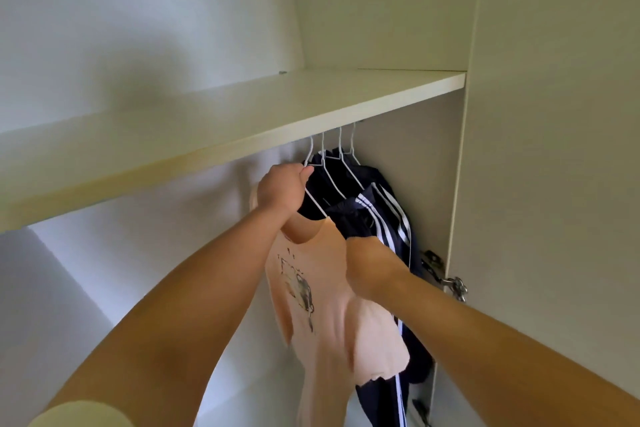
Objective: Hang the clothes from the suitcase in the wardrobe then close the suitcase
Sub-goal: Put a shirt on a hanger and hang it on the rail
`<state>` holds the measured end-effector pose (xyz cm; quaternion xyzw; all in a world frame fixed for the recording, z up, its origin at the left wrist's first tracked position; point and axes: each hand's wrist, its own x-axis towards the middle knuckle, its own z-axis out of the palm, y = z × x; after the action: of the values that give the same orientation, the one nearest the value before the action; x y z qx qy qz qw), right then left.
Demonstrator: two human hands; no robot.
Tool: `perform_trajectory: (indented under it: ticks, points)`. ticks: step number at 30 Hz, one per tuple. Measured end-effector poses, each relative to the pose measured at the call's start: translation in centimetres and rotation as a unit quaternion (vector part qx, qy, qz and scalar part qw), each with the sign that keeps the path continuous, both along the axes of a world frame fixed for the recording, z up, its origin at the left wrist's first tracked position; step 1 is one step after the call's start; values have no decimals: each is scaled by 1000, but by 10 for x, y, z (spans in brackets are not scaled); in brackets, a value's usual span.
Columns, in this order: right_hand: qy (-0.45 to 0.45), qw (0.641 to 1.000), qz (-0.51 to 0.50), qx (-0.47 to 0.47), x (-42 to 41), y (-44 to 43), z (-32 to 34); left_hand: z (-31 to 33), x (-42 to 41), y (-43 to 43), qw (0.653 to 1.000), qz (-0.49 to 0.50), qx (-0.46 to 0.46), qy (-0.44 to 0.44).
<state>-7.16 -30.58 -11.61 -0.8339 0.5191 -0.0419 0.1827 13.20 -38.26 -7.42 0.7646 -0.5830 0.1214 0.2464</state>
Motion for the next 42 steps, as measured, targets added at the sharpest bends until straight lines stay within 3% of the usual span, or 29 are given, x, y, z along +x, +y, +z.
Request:
perform_trajectory:
  ticks: [7,15,20,28,35,42]
  points:
    - [-39,999,-25,-24,15,-31,-7,-3,5,-49,998,-57,-22,-12]
    - [-43,997,-29,-63,22,-56,-8,-20,15,-77,992,-38,-101,66]
    - [-33,997,-17,-65,29,-63,-13,-32,23,-80,990,-31,-76,117]
    - [-66,990,-28,-122,27,-68,-27,-37,26,-73,992,-46,-49,109]
    - [-182,949,-39,-256,10,-61,-42,-54,22,-1,993,-30,-66,91]
    - [-313,922,25,-225,-1,-2,-51,-75,-9,146,997,2,-15,75]
